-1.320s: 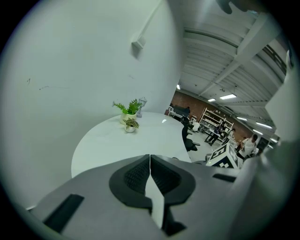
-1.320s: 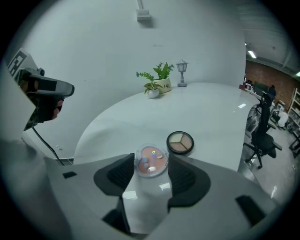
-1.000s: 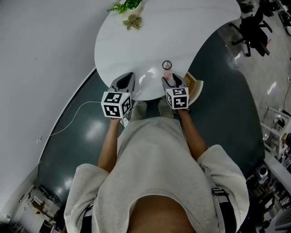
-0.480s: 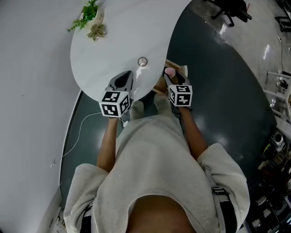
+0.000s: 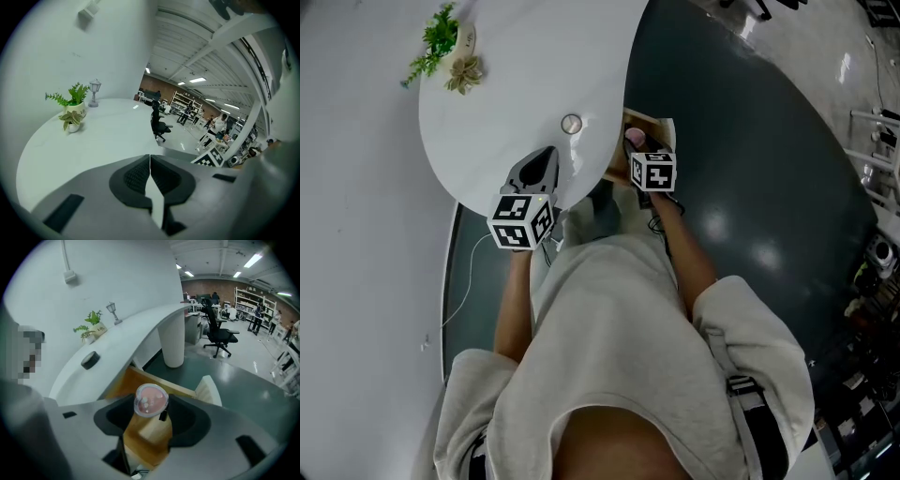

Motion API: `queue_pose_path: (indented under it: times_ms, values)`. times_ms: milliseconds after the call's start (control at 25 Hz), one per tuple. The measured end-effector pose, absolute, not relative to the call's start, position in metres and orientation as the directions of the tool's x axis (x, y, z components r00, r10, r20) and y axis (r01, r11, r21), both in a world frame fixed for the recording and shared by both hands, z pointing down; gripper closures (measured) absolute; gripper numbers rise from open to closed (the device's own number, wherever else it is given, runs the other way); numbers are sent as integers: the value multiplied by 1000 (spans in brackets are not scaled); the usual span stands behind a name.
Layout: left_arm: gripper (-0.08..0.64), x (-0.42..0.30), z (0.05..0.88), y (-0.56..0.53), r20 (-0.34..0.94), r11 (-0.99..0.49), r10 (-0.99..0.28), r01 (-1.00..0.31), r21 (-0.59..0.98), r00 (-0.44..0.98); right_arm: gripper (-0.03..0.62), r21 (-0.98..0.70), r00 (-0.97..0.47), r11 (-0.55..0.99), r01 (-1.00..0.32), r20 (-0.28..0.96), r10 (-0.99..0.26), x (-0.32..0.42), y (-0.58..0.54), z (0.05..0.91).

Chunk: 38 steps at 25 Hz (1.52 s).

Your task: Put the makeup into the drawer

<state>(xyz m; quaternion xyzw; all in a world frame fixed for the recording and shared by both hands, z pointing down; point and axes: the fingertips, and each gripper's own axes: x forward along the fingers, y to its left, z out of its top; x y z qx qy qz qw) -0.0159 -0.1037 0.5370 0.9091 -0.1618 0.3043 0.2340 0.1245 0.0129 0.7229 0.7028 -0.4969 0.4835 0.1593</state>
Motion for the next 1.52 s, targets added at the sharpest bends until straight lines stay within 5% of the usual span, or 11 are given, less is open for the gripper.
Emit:
queue_pose_path:
  times_ms: [1160, 1520]
  values:
    - [548, -64, 573, -125, 733, -772, -174, -553, 313, 657, 365, -183, -36, -664, -725, 973, -229, 139, 11, 879]
    - [548, -63, 567, -128, 722, -774, -185, -552, 311, 666, 320, -240, 7, -631, -738, 932, -363, 145, -10, 851]
